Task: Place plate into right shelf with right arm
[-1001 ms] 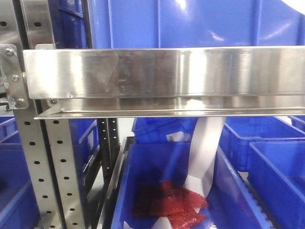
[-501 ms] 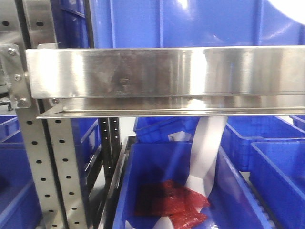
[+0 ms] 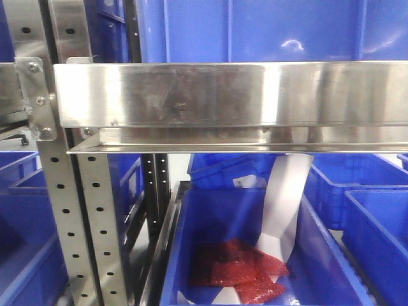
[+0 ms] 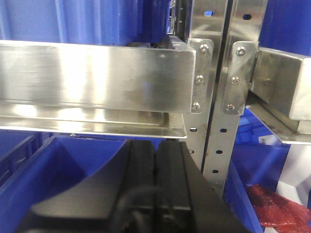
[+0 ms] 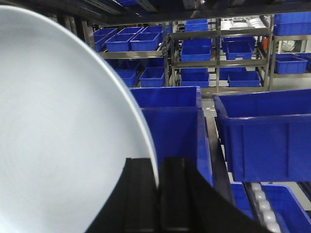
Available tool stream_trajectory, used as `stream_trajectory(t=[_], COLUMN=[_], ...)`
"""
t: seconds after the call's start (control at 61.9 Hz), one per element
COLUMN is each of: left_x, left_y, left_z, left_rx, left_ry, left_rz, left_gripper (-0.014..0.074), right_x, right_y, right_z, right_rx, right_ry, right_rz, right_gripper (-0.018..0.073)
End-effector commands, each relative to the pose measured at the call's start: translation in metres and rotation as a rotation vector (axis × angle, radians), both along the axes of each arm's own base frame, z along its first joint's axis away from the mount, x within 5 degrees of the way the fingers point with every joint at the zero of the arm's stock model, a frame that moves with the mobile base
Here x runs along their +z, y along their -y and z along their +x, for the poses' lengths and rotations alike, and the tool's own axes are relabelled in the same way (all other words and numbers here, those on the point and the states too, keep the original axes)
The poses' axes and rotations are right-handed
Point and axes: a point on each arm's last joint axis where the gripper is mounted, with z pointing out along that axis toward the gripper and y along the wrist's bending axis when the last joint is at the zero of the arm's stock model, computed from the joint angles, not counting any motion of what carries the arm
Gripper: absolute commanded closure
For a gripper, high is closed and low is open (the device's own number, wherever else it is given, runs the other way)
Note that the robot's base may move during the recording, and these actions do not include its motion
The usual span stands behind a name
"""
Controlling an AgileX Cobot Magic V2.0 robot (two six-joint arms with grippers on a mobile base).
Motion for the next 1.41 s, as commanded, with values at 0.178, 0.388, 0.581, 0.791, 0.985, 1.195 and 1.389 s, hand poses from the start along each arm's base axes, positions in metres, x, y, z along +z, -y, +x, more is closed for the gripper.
stream_trajectory(t=[0.178,0.388,0.581,0.791,0.985,1.195,1.389], left_x=[0.005,0.005,0.005,0.005,0.005,0.005,0.005], left_y=[-0.001,-0.001,-0.001,-0.001,-0.001,-0.001,-0.001], left_z=[-0.001,-0.001,-0.001,-0.001,-0.001,-0.001,-0.001], left_rx=[0.009,0.009,0.009,0.009,0.009,0.009,0.009], left_ry=[0.089,0.089,0.089,0.089,0.089,0.089,0.089], left_rz=[-0.018,-0.018,-0.018,-0.018,-0.018,-0.018,-0.018], left_gripper=[0.0724,0.0724,0.0724,0.0724,0.0724,0.0724,0.0724], right_x=[0.046,0.047,0.024,0.005,0.000,0.011,0.031], right_y=[-0.003,-0.024,-0.045,-0.049,-0.050,-0.047,-0.024], right_z=[0.050,0.089,0.128,0.152,0.155,0.146,0.122], right_rx=[-0.013,0.053,0.088,0.080,0.085,0.081,0.027], right_ry=[0.118,0.101,0.067,0.027,0.000,0.031,0.068], right_rz=[0.034,0.037,0.022,0.016,0.020,0.033,0.037], right_gripper=[0.0505,0.0505,0.0503,0.0494,0.0228,0.0118,0.0328])
